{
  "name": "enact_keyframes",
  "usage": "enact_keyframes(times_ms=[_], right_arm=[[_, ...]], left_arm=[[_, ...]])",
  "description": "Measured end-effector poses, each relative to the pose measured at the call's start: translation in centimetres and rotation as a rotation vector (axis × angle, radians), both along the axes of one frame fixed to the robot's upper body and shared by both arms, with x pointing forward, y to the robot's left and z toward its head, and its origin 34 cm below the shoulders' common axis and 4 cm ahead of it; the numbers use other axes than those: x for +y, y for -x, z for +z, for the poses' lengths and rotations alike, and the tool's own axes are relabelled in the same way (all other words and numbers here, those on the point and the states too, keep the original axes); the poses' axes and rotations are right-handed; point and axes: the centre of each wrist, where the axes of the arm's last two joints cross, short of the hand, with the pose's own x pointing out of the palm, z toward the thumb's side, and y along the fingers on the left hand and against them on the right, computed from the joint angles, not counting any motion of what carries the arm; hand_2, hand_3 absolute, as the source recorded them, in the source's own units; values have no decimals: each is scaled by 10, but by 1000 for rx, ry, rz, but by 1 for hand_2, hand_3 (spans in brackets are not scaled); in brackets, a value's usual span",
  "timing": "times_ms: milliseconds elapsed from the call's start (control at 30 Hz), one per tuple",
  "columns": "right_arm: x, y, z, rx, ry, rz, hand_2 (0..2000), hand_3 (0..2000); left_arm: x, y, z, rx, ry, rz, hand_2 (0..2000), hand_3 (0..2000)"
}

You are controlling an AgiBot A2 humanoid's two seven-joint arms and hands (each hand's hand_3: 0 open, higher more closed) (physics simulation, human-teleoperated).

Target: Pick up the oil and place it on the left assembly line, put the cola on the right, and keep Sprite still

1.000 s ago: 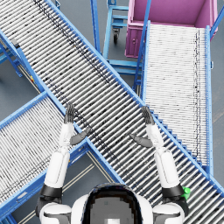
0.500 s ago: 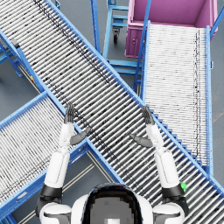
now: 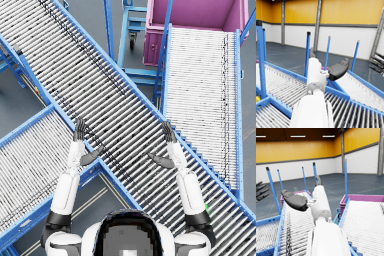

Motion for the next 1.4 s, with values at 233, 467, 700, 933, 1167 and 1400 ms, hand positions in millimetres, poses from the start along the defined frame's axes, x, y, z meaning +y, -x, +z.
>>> enact_keyframes(times_ms=[233,467,700,933,1167,1400], right_arm=[[3,-3,-3,-35,-67,-72,0,0],[-2,-5,23,-148,-147,-128,0,0],[-13,-6,46,-315,24,-297,0,0],[-27,-3,64,-414,105,-429,0,0],[-39,-4,68,-425,95,-487,0,0],[-45,-4,58,-384,89,-514,0,0]], left_arm=[[-3,-1,3,-101,13,-58,0,0],[2,-4,36,-253,74,-41,0,0],[11,-8,58,-387,-113,131,0,0],[25,-8,82,-497,-231,289,0,0],[38,-8,92,-522,-223,355,0,0],[44,-8,92,-517,-213,381,0,0]])
